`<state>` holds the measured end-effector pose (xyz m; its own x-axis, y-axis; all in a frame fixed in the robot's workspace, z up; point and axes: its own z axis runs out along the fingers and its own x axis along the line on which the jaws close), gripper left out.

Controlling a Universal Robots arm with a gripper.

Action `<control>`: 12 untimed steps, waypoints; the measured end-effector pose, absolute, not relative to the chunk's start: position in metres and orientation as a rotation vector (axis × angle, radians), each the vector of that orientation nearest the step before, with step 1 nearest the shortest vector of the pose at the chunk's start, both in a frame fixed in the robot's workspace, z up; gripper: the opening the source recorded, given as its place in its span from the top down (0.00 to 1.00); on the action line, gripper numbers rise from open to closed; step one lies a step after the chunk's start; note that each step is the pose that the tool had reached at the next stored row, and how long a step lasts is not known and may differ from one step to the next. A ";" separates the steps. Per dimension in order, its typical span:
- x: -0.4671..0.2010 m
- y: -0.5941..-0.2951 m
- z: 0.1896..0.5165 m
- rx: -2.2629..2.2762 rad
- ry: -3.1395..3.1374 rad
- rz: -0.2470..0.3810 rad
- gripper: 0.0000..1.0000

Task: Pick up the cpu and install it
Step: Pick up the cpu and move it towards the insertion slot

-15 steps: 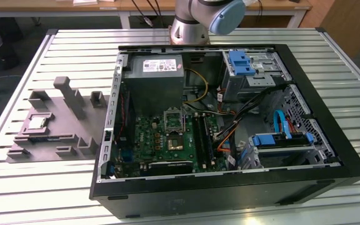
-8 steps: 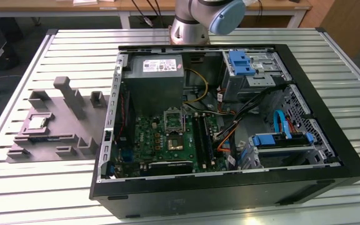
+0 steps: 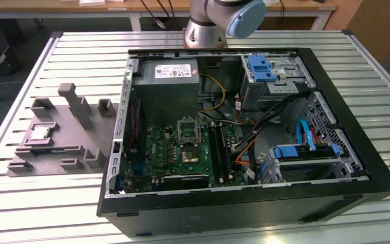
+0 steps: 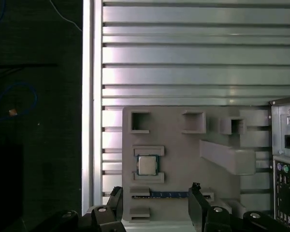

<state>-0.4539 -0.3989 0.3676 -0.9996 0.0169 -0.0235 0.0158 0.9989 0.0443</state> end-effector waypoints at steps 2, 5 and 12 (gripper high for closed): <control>-0.454 -0.399 0.367 0.013 3.117 0.069 0.35; -0.454 -0.399 0.366 0.012 3.117 0.069 0.35; -0.454 -0.399 0.365 0.012 3.117 0.069 0.35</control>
